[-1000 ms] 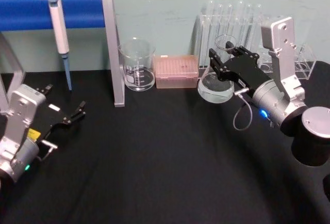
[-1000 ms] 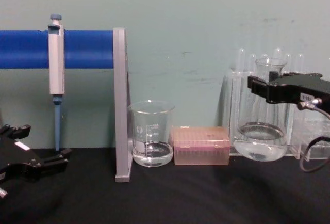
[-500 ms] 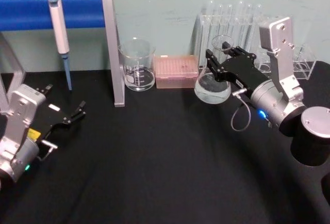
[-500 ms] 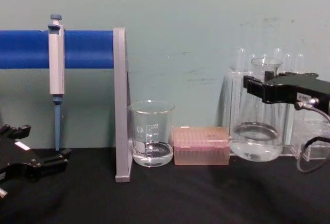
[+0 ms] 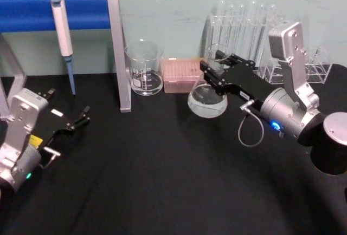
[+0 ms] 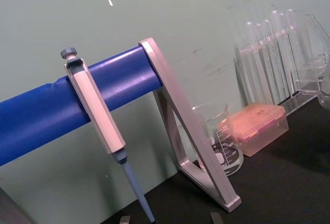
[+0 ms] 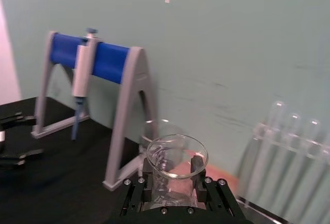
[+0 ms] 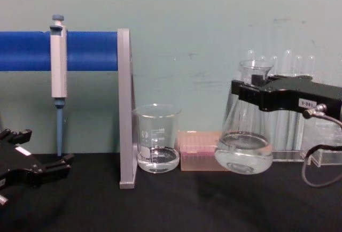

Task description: Grasp the erlenmeyer flask with one hand, shake it three times, then place it back.

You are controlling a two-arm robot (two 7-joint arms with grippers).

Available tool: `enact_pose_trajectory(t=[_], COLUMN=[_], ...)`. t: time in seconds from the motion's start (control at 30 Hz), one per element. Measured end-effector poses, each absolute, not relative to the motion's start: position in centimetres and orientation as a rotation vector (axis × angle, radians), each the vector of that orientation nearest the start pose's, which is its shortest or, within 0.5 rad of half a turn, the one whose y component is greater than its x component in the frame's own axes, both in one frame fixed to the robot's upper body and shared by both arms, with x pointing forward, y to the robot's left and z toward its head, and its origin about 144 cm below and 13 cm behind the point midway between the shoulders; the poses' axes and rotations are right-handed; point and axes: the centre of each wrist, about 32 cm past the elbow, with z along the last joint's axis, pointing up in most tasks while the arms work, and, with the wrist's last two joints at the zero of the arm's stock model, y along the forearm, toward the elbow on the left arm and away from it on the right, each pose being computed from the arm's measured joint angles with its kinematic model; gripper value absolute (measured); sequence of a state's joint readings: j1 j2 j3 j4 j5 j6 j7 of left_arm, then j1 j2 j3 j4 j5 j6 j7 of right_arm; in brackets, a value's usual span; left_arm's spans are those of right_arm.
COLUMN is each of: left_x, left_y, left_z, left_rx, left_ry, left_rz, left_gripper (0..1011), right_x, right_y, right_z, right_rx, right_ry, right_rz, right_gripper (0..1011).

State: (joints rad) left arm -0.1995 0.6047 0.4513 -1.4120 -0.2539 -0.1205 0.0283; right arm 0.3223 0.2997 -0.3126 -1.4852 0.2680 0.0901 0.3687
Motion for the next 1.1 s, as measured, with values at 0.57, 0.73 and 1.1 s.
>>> enact_pose_trajectory(t=[0.57,0.73,1.1], left_x=[48.9,48.9,48.9], left_y=[31.0,31.0,31.0], left_z=[114.0,114.0,114.0], left_rx=[0.305,0.305,0.304], left_ry=[-0.285,-0.285,-0.285], left_rz=[1.248,1.248,1.248], left_gripper=[1001,1001,1001], right_x=[53.2,53.2,53.1], right_y=[-23.8,-24.0,-24.7], right_z=[121.5,121.4,121.0], right_rx=[-0.055,-0.058,-0.069], right_ry=[-0.155,-0.162,-0.155], right_rz=[-0.707,-0.668,-0.661], right_gripper=[458,458,458])
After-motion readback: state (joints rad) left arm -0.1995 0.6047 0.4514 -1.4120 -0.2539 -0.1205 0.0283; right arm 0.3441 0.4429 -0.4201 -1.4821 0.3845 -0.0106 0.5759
